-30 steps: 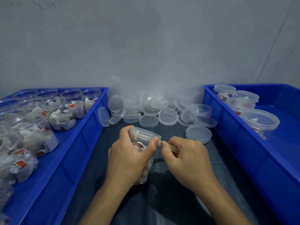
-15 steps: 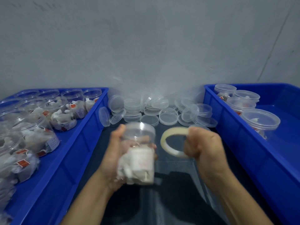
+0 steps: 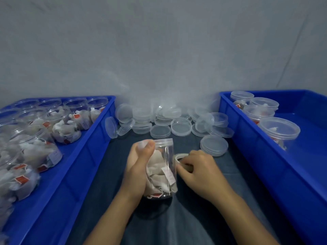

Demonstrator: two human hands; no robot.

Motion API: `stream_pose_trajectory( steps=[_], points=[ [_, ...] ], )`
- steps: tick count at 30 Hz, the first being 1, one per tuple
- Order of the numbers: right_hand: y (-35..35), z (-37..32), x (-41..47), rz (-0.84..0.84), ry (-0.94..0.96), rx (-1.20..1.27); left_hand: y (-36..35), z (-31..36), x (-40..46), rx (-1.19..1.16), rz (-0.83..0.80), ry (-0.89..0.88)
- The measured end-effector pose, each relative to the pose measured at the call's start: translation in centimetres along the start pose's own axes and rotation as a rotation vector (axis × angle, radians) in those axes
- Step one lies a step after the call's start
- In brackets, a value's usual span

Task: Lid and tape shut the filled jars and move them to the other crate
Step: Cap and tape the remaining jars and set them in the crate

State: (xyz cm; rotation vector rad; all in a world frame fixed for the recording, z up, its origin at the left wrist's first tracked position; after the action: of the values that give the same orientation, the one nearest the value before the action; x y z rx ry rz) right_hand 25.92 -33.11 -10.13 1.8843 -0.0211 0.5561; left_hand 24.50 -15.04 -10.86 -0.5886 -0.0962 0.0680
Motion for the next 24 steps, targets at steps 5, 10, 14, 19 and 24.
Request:
stream_pose_trajectory(
  steps=[5,10,14,19,24],
  points=[
    [-1.2,-0.1,-0.3,-0.133,0.026,-0.026,-0.1,0.4,-0.2,0.142,0.028,-0.144],
    [0.0,-0.3,-0.3,-0.110,0.027,-0.020,-0.3,0.2,-0.5,0.143,0.012,-0.166],
    [3.5,-0.1,-0.5,0.196,-0.135,0.330,-0.6,0.4,-0.7,0.239,-0.015,-0.207],
    [2.8,-2.3,-0.9,0.062,-0.085,0.825,-1.5,0.3,-1.3,0.285,-0.081,-0.228],
    [1.8,-3.4,-0.9,0.092,-0.067,0.796,-2.0,0.1,-1.6,0.292,-0.095,-0.232]
  ],
)
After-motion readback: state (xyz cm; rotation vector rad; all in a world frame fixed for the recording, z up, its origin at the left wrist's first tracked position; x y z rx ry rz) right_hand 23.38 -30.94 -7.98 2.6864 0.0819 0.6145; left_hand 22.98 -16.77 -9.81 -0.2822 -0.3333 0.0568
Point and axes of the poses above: each hand's wrist, its own x-axis towards the middle knuckle, its own y-axis out of the back of the hand, z = x × y, the point moved 6 cm from there along x, towards the middle knuckle, and after that the axes turned 15 degrees about -x, right-handed, at the moved point
